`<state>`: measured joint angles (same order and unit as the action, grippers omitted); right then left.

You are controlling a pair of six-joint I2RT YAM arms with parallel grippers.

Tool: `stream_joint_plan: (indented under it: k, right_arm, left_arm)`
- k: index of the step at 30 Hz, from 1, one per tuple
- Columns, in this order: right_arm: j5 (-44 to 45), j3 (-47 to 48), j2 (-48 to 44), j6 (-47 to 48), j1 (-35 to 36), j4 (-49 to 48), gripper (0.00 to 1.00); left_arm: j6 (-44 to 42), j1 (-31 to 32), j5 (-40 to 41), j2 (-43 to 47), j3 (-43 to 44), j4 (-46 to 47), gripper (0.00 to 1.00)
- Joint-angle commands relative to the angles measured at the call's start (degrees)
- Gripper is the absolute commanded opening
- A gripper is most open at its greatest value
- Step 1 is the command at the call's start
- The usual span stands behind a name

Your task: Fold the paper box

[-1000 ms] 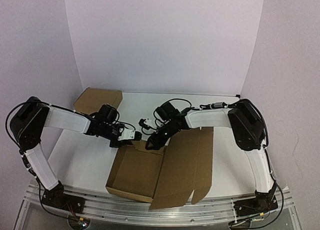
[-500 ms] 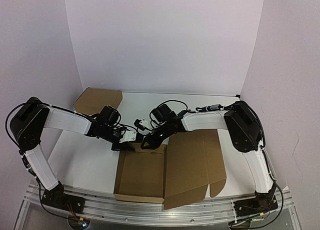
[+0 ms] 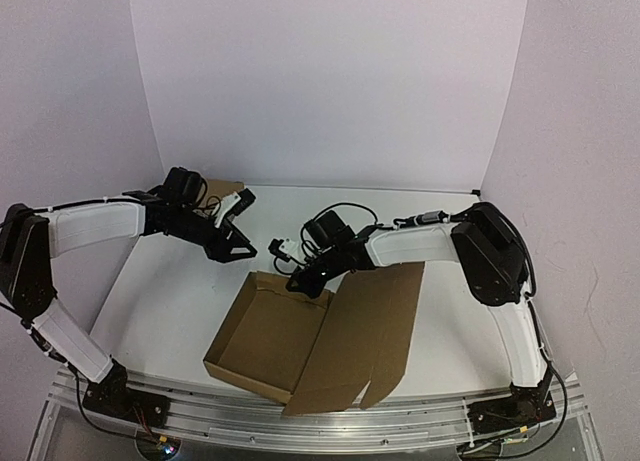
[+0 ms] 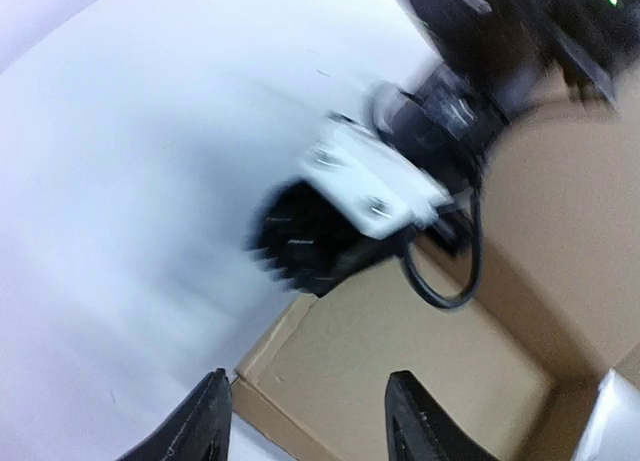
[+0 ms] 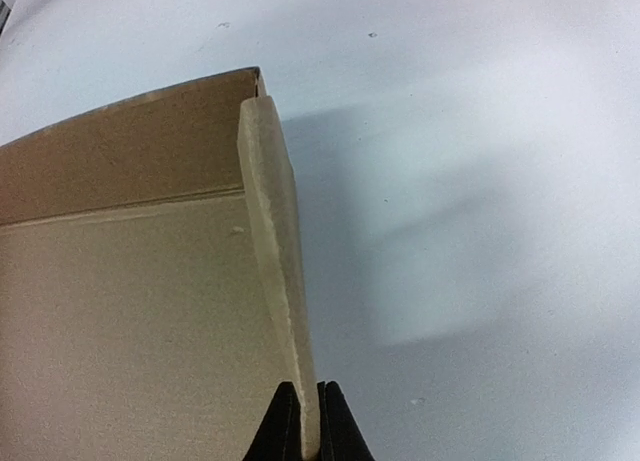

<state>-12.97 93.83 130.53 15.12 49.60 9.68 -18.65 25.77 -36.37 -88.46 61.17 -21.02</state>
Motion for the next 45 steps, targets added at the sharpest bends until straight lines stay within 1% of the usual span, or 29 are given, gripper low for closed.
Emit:
stream_joint_plan:
  k: [1, 3, 4, 8, 12, 17, 19, 23, 26, 28, 31, 33, 34, 35, 36, 39, 40, 42, 45]
  right_arm:
    - [5.93, -3.54, -0.86, 2.97, 0.4, 5.82, 0.05]
    - [5.59, -4.21, -1.29, 3.34, 0.36, 5.95, 0.06]
    - [5.29, -4.28, -1.56, 3.35, 0.43, 6.02, 0.06]
    - [5.6, -4.08, -2.07, 4.22, 1.11, 6.38, 0.08]
    - [5.54, -3.31, -1.71, 4.13, 1.61, 6.38, 0.09]
    - [6.06, -1.71, 0.08, 4.25, 2.38, 6.42, 0.13]
    - [6.21, -0.72, 0.87, 4.36, 2.83, 6.41, 0.14]
    - [6.37, 1.45, 2.73, 3.72, 3.61, 6.38, 0.15]
    - [6.61, 2.61, 3.87, 3.22, 4.33, 6.4, 0.16]
    - [6.54, 3.01, 4.23, 2.84, 4.62, 6.32, 0.17]
    - [6.75, 3.5, 4.7, 2.22, 4.99, 6.21, 0.26]
    - [7.13, 4.05, 5.03, 1.44, 5.02, 6.14, 0.3]
    - [7.74, 4.17, 5.16, 1.31, 5.04, 6.14, 0.3]
    - [8.44, 4.43, 5.35, 1.18, 5.03, 6.18, 0.29]
    - [9.27, 4.73, 5.66, 1.09, 5.04, 6.17, 0.24]
    - [11.72, 5.04, 6.26, 0.77, 5.01, 6.59, 0.07]
    - [12.69, 5.12, 6.52, 0.64, 5.0, 6.77, 0.0]
    - [18.66, 4.88, 6.99, 1.07, 5.25, 7.42, 0.0]
    - [22.49, 2.52, 6.4, 3.43, 5.42, 7.85, 0.0]
  left_arm:
    - [24.06, -1.24, 10.91, 0.84, -1.02, -8.41, 0.39]
    - [25.75, -2.01, 12.08, -1.2, -2.61, -8.39, 0.36]
    - [26.16, -2.11, 13.07, -3.06, -2.8, -8.51, 0.33]
    - [25.71, -2.13, 13.4, -11.79, -0.17, -8.99, 0.26]
    - [24.42, -1.48, 12.09, -14.93, -0.4, -3.02, 0.23]
    - [21.65, 3.29, 11.93, -16.66, 0.79, 0.5, 0.21]
    - [21.05, 5.87, 11.76, -17.13, 2.26, 0.57, 0.19]
    - [19.91, 10.71, 12.47, -17.18, 3.93, 0.51, 0.18]
    - [21.08, 11.68, 12.2, -17.25, 3.96, 1.0, 0.18]
    - [21.76, 11.67, 10.5, -17.27, 3.88, 1.89, 0.18]
    - [23.12, 11.61, 6.23, -17.48, 3.52, 3.66, 0.18]
    - [24.25, 11.59, 6.07, -17.77, 3.31, 4.03, 0.18]
    - [24.26, 11.58, 6.57, -17.85, 3.14, 3.95, 0.17]
    - [24.1, 11.57, 7.21, -17.81, 2.91, 3.83, 0.17]
    - [23.93, 11.58, 7.94, -17.79, 2.68, 3.68, 0.17]
    - [23.7, 11.58, 7.48, -17.35, 2.01, 3.48, 0.17]
    - [23.77, 11.58, 7.06, -17.13, 1.82, 3.49, 0.17]
    - [24.85, 11.58, 6.04, -16.8, 1.7, 3.79, 0.17]
    - [25.74, 11.46, 4.61, -16.36, 1.97, 3.41, 0.17]
